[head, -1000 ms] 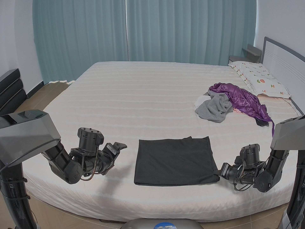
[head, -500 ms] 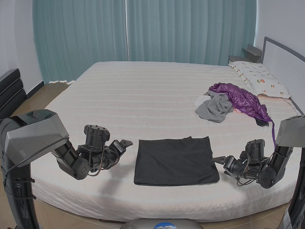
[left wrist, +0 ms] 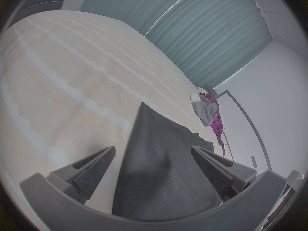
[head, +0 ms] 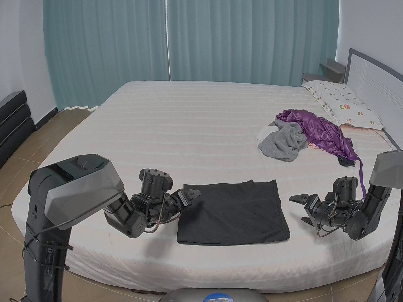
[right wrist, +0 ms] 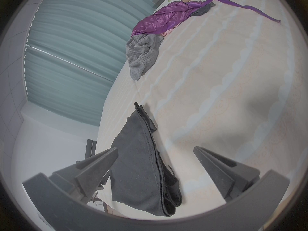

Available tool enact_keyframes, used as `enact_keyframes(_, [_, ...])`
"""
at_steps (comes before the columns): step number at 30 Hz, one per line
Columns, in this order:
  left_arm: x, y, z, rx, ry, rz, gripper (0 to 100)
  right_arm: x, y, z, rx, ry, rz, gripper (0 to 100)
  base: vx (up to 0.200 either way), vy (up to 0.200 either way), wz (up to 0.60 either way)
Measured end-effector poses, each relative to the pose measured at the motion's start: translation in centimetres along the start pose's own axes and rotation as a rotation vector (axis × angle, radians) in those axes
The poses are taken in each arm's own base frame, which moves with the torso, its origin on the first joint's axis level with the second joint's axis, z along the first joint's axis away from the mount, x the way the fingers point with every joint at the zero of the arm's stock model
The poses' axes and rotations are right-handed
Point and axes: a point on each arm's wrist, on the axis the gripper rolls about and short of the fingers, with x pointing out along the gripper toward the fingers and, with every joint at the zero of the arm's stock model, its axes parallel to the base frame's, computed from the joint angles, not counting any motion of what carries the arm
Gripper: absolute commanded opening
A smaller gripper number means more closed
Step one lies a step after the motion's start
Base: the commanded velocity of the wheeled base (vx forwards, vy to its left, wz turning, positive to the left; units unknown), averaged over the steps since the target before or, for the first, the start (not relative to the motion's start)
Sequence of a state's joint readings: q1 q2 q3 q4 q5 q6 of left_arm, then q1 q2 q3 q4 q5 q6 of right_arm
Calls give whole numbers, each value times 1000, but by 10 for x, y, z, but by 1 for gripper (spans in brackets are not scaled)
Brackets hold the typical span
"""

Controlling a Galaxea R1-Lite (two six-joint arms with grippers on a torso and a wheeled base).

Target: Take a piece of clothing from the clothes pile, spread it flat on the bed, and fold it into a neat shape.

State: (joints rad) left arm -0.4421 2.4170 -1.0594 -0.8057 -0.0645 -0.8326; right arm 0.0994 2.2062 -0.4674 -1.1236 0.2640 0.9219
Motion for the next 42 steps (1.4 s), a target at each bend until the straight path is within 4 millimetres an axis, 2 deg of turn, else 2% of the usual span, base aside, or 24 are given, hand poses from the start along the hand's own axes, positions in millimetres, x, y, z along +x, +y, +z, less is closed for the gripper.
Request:
enact_keyframes(14, [22,2,-6,8,-17,11,100,1,0,-1,-1,7,2,100,0,0,0])
enact_keyframes(15, [23,3,-6,8,-15,14,0,1,0,-1,-1,7,2,100,0,0,0])
enact_keyframes(42, [25,3,-14,11,-33,64,0,2,-3,-1,42,32,16,100,0,0,0])
